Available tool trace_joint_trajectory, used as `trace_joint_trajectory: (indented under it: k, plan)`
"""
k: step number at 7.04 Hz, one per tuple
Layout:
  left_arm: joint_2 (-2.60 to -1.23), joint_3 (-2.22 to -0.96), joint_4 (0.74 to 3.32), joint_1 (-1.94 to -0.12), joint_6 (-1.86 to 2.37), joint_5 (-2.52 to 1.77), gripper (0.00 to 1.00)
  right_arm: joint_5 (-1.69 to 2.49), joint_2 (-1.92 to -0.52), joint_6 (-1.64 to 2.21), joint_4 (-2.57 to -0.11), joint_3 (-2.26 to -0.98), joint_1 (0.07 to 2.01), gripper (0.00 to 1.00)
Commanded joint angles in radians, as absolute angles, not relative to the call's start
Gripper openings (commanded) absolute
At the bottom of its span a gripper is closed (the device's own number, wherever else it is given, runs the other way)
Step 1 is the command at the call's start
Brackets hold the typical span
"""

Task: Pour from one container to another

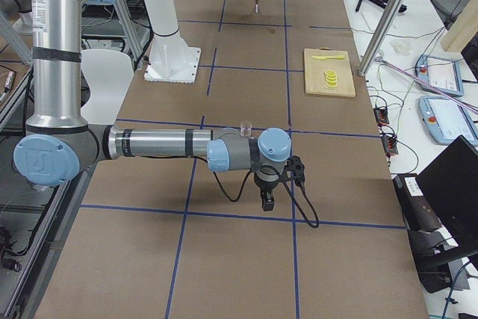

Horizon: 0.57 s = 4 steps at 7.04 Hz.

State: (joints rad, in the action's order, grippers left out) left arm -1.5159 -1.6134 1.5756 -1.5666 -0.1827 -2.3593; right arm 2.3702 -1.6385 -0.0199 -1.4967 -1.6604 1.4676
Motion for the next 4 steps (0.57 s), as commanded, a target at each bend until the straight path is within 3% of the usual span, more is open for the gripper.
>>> trace_joint_trajectory:
  k: [1,4]
  plan:
    - [-1.528,-1.614,1.574,-1.566,-0.181,-2.359,1.00,2.372,-1.632,-0.018,-1.500,-1.673,1.480,1.00]
    - [-1.531,-1.624,1.572,-1.571,-0.183,-2.359,1.00,2.382,-1.634,-0.018,-1.502,-1.674,1.496,1.00]
